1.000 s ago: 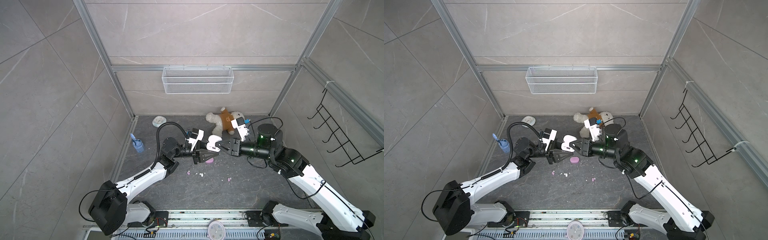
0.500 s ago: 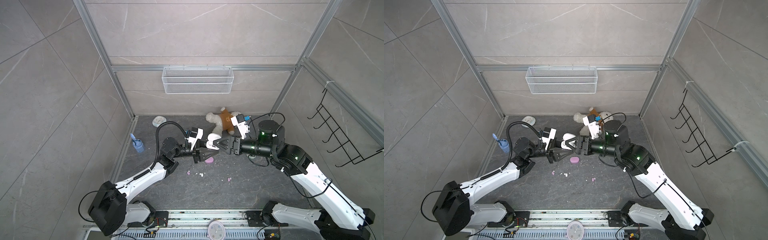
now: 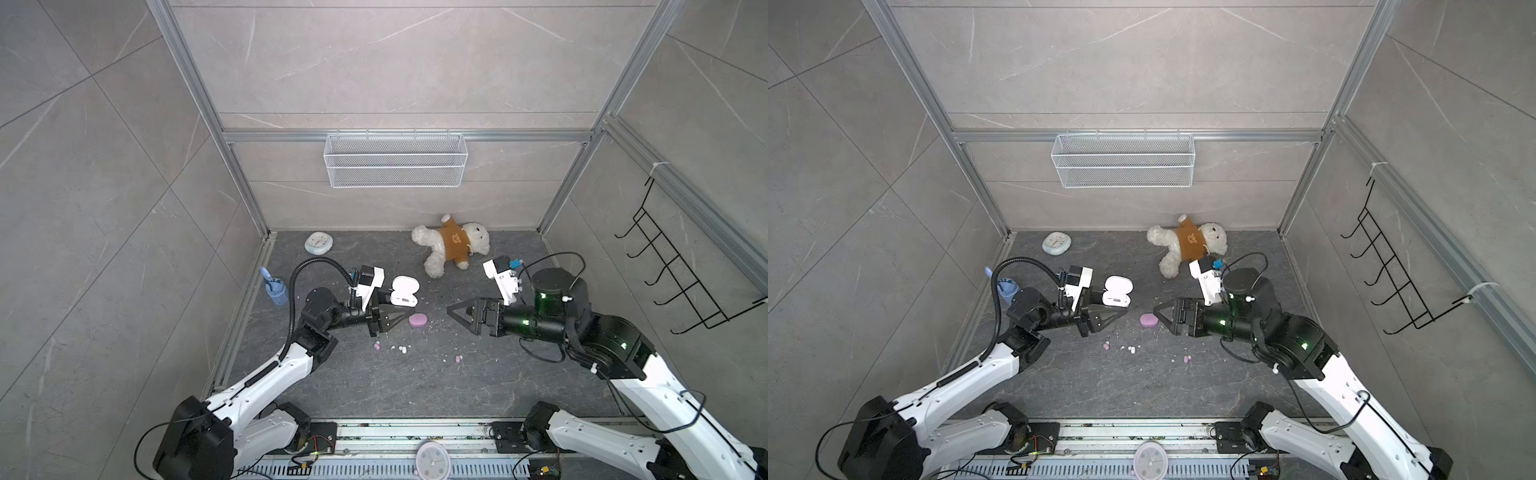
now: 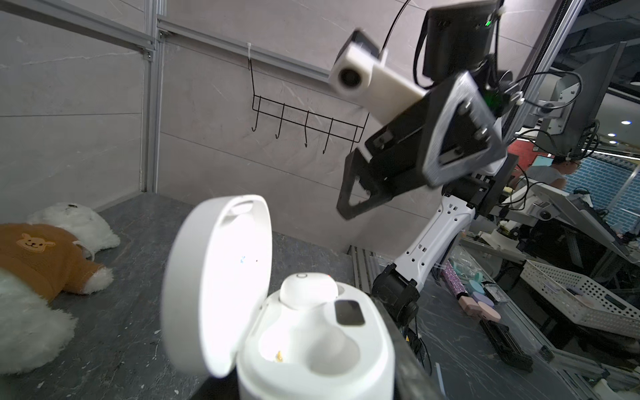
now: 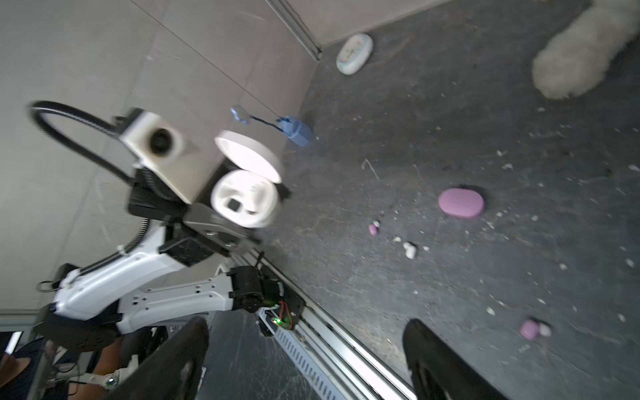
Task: Insert the wireless bluetooth earbuds into the charging case
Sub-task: 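Pull the right gripper back from the case while the left gripper lowers it, then move the right gripper down over the second white earbud on the table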
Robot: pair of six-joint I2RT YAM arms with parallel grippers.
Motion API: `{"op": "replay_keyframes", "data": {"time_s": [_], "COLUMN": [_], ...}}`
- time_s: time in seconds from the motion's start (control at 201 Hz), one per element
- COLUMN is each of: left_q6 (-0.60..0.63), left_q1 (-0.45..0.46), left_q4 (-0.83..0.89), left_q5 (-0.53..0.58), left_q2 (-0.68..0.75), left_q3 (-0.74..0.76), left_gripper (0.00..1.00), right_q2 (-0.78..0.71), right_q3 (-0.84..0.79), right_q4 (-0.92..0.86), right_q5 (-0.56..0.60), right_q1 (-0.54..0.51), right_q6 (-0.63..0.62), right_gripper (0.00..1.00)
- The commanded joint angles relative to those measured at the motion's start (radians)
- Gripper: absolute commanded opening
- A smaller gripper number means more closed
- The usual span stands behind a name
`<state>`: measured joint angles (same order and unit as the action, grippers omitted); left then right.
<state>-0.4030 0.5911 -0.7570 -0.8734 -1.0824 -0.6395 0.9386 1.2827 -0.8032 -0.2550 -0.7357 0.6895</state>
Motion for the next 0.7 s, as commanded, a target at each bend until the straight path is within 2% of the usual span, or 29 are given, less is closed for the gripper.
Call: {"op": "replay_keyframes", "data": {"time_s": [0.0, 0.114, 0.224, 0.438, 0.592, 0.692], "left_q6": [0.044, 0.068, 0.092, 0.133, 0.153, 0.167], "left_q1": [-0.001, -0.001, -0.001, -0.001, -0.001, -0.001], "left_q4": [0.064, 0.157, 0.250, 0.422, 0.521, 0.566], "left_q5": [0.014, 0.033, 0.054, 0.106, 0.134, 0.151], "left_q2": [0.092, 0.186, 0.269, 0.412, 0.493, 0.529], "left_q3": [0.012, 0.032, 0.038, 0.045, 0.047, 0.047], "left_gripper": [0.25, 0.25, 0.25, 0.25, 0.25, 0.25], "right_q2": [0.021, 0.111, 0.252, 0.573, 0.758, 0.820], "right_q3": [-0.140, -0.260, -0.298, -0.220, -0.130, -0.093], "right_q4": [-0.081, -0.019, 0.078, 0.184, 0.193, 0.186], "right_q5": [0.131, 0.177, 0.260, 0.379, 0.393, 0.411], "right_q1": [-0.005, -0.015, -0.079, -0.212, -0.246, -0.254], "right_q6": [0.005, -0.030, -0.071, -0.112, -0.143, -0.146], "right_gripper": [0.91, 0.87, 0.86, 0.86, 0.84, 0.84]}}
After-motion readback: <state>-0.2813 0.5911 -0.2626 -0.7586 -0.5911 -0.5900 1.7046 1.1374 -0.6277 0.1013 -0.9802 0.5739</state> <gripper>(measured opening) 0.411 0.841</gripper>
